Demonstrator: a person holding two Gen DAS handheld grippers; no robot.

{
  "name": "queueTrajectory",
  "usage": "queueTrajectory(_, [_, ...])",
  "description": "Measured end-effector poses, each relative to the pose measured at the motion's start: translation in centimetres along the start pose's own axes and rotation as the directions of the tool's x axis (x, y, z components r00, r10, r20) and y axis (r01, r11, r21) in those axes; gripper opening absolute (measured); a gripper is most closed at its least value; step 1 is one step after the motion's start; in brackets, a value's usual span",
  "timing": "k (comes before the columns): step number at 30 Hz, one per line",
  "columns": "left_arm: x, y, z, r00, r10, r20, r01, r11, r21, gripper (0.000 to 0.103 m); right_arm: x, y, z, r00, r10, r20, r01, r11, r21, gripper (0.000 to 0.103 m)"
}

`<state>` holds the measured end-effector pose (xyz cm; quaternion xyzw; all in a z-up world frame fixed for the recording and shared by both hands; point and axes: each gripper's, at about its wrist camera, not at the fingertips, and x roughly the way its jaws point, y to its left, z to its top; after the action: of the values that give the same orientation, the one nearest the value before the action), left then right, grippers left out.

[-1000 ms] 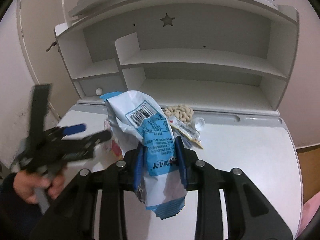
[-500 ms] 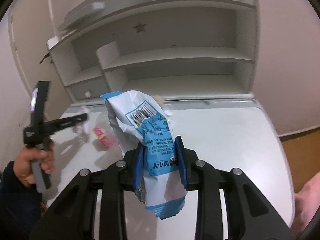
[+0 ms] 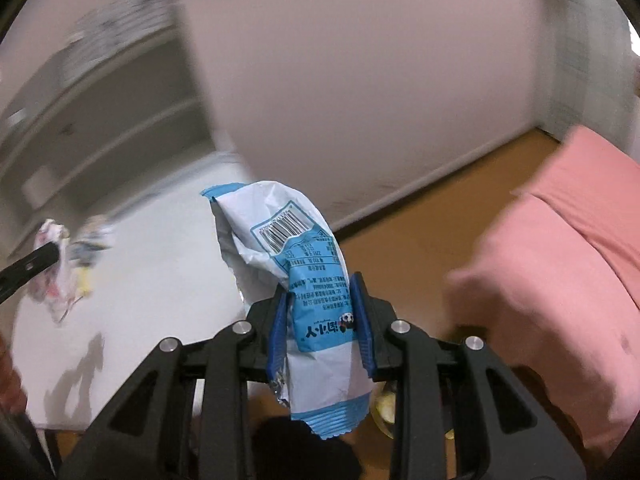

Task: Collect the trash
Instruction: 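Carry both items to the black bin and open both tools to drop them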

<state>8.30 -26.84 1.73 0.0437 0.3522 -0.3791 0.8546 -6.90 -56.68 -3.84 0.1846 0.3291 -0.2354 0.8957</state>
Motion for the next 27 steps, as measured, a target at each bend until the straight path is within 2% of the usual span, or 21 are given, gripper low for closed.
queueTrajectory(4, [4.0,-10.1,-1.7,0.988,-0.144,-0.059,0.151,0.981,0.125,0.013,1.0,-7.6,-2.8,0.993,-0.104,-0.053,0.109,0.987,0.12,0.03])
queueTrajectory(8, [6.9,-16.3,-3.9,0.966,-0.229,-0.119,0.248,0.949,0.194,0.013,3.7,-13.1,-5.6,0.975,-0.172,-0.144,0.198,0.961,0.194,0.03])
queueTrajectory(10, [8.4,-18.6,-4.9,0.955,-0.258,-0.148,0.286,0.933,0.217,0.013,5.8,-15.4,-7.2,0.956,-0.197,-0.217,0.242,0.947,0.211,0.03])
queueTrajectory(11, [9.0,-19.1,-5.3,0.95,-0.268,-0.159,0.299,0.929,0.219,0.013,6.8,-16.2,-7.7,0.947,-0.198,-0.254,0.255,0.942,0.218,0.03])
queueTrajectory(15, [11.3,-21.0,-6.4,0.934,-0.289,-0.21,0.334,0.915,0.228,0.013,11.5,-18.8,-11.1,0.883,-0.168,-0.438,0.291,0.929,0.23,0.03])
queueTrajectory(18, [12.5,-21.6,-6.6,0.932,-0.284,-0.223,0.335,0.912,0.236,0.013,13.2,-19.6,-12.9,0.856,-0.117,-0.504,0.277,0.927,0.254,0.03])
queueTrajectory(21, [13.3,-21.6,-6.5,0.928,-0.287,-0.238,0.34,0.914,0.222,0.013,13.9,-19.8,-13.3,0.848,-0.111,-0.519,0.276,0.928,0.252,0.03])
queueTrajectory(27, [13.6,-21.9,-7.7,0.927,-0.275,-0.253,0.332,0.917,0.22,0.013,13.6,-19.7,-12.6,0.857,-0.102,-0.505,0.259,0.932,0.252,0.031])
